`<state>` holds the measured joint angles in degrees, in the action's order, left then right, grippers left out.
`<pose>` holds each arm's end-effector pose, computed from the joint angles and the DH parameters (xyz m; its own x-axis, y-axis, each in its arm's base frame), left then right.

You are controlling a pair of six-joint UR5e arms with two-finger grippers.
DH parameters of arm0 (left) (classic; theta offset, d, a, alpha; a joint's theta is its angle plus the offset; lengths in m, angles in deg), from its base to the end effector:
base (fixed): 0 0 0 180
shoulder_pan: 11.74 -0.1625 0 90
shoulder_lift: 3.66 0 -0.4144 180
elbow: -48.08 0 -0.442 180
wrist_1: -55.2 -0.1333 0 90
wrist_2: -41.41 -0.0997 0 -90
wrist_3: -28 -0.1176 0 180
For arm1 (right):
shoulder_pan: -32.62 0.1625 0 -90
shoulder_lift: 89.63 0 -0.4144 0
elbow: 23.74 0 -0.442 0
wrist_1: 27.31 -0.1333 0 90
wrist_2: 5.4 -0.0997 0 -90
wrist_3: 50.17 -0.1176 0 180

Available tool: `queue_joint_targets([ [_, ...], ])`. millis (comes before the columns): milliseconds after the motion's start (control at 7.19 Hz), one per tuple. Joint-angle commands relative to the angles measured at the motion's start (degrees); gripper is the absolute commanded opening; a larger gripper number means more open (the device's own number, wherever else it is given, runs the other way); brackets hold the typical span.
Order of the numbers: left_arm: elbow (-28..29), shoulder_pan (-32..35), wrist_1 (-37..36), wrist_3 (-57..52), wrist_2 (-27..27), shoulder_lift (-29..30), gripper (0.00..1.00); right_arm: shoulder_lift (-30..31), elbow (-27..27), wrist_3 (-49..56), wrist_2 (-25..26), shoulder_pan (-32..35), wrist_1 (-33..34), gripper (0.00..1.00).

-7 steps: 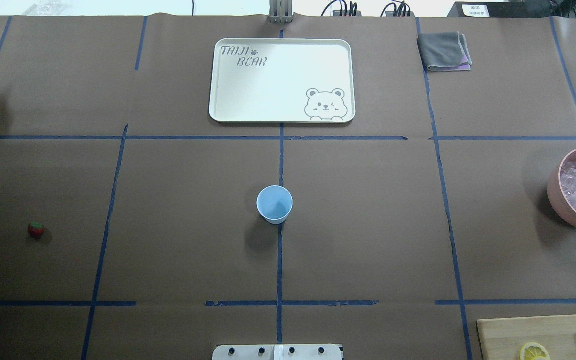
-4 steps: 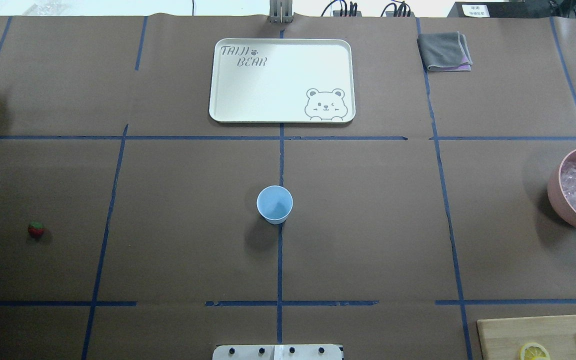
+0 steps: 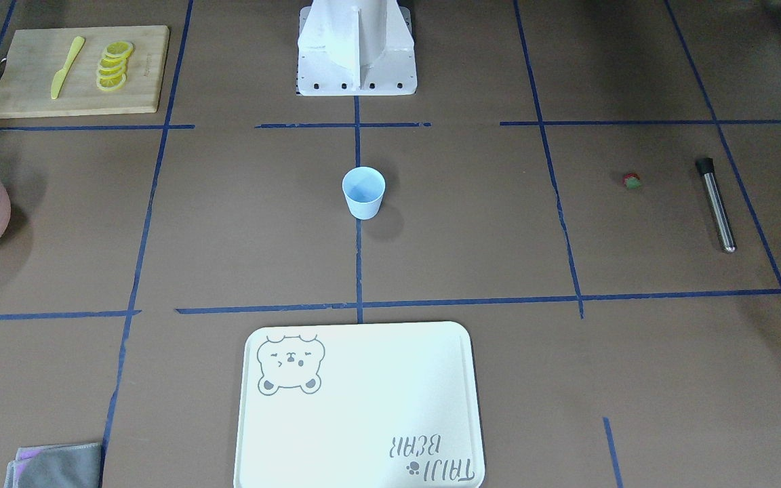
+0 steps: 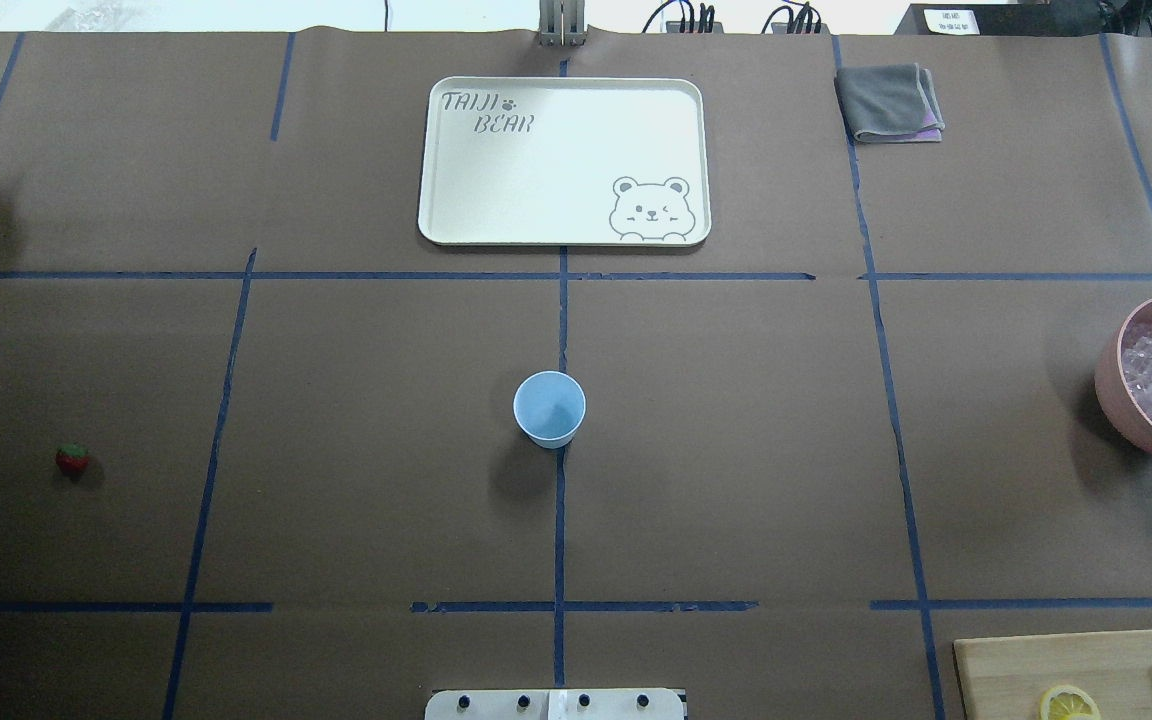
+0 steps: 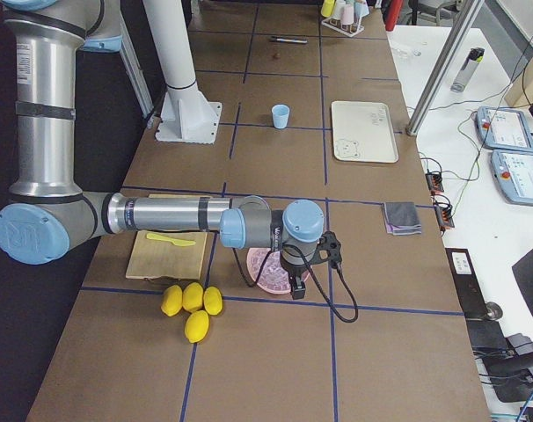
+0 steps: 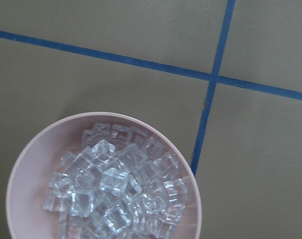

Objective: Mash ice and strawberries in cup
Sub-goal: 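Grasp a clear ice cube from the pink bowl with the right gripper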

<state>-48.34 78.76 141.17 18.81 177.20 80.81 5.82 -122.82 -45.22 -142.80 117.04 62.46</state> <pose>-0.0533 -0.4966 0.6554 0.6894 0.1147 -0.7153 -0.1027 0.9929 0.0602 -0.0027 -0.5087 0.6198 0.6580 -0.2004 0.7259 0.1544 0.9794 0.1304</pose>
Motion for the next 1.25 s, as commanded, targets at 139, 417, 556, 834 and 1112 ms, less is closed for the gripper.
queue_joint_targets([
  [139,0.1,-0.1,-0.1,0.0,0.0,-0.3,1.0,0.4,-2.3,-7.7,1.0,-4.3,-0.3,0.99],
  [417,0.1,-0.1,-0.1,0.0,0.0,-0.4,1.0,1.8,-1.7,-19.1,4.7,-8.1,-10.4,0.98],
  [556,0.0,-0.1,-0.1,0.0,0.0,-0.4,1.0,2.0,-0.8,-24.0,5.8,-10.2,-14.4,0.98],
  [834,0.0,-0.1,-0.1,0.0,0.0,-0.4,1.0,2.0,0.4,-24.6,7.7,-12.6,-16.1,0.96],
  [1112,0.1,-0.4,0.0,0.0,0.1,-0.4,1.0,2.0,1.2,-24.6,9.1,-14.2,-16.1,0.93],
])
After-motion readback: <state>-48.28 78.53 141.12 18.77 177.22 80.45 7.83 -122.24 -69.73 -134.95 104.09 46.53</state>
